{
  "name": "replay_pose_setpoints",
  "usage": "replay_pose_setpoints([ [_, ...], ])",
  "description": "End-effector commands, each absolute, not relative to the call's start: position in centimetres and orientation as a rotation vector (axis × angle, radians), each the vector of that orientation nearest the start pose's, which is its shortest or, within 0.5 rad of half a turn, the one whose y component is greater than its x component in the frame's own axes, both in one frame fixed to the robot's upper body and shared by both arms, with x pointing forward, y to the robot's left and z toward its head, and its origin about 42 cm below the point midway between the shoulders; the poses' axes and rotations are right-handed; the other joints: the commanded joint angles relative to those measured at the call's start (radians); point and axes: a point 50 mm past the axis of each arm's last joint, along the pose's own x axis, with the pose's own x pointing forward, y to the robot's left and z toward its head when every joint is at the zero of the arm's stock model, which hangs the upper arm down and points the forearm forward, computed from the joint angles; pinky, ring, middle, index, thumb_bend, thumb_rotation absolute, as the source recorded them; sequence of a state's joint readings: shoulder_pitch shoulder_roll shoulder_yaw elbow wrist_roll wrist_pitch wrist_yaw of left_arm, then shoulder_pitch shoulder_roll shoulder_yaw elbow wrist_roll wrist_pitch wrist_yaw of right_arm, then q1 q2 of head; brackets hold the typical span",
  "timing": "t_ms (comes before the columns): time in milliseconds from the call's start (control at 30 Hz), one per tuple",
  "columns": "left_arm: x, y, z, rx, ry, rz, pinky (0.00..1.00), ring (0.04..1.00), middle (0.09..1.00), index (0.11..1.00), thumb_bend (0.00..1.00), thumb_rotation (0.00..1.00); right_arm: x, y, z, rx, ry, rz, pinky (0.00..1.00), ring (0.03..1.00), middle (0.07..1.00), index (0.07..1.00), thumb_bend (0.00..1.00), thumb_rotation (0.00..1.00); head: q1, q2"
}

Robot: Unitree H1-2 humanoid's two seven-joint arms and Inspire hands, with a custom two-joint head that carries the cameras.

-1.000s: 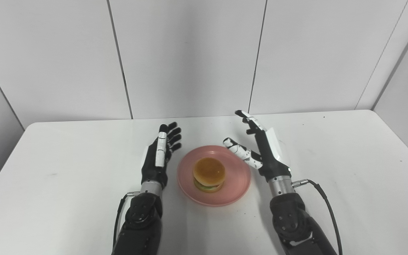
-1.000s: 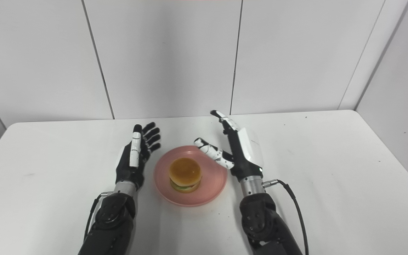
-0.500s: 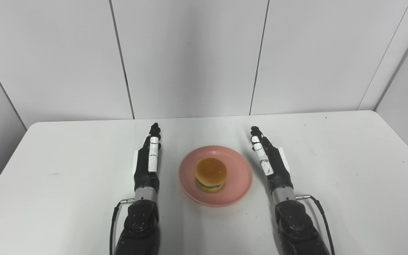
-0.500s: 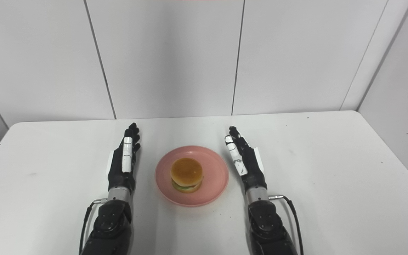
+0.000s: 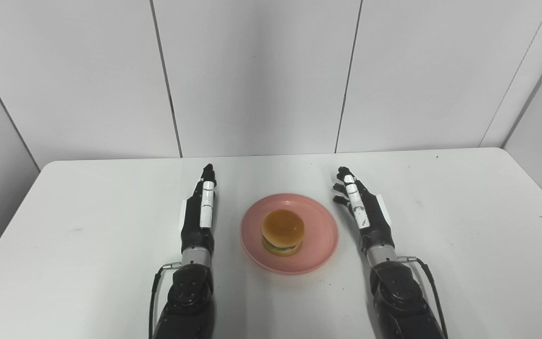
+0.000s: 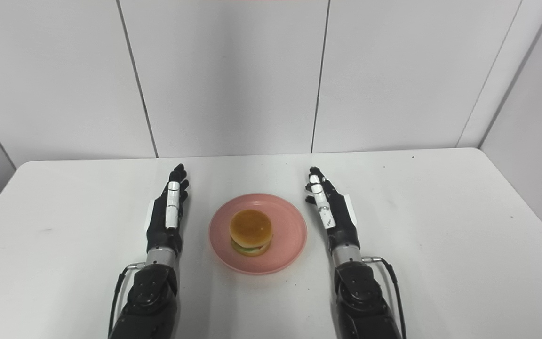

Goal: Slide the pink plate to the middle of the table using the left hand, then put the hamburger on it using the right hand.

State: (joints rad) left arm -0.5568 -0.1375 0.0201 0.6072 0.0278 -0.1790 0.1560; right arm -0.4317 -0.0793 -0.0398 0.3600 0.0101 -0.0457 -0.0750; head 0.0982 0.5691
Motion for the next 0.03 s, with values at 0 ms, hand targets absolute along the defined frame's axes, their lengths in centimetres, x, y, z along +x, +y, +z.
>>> replay_pose_setpoints([
  [0, 45.04, 10.21, 15.92, -0.060, -0.146, -0.051, 0.98, 0.960, 0.966, 0.908, 0.74, 1.00, 42.86, -20.96, 16.42, -0.071, -0.140, 0.008, 0.79, 0.844, 0.882, 0.872, 0.75, 1.00, -0.002, 0.002],
])
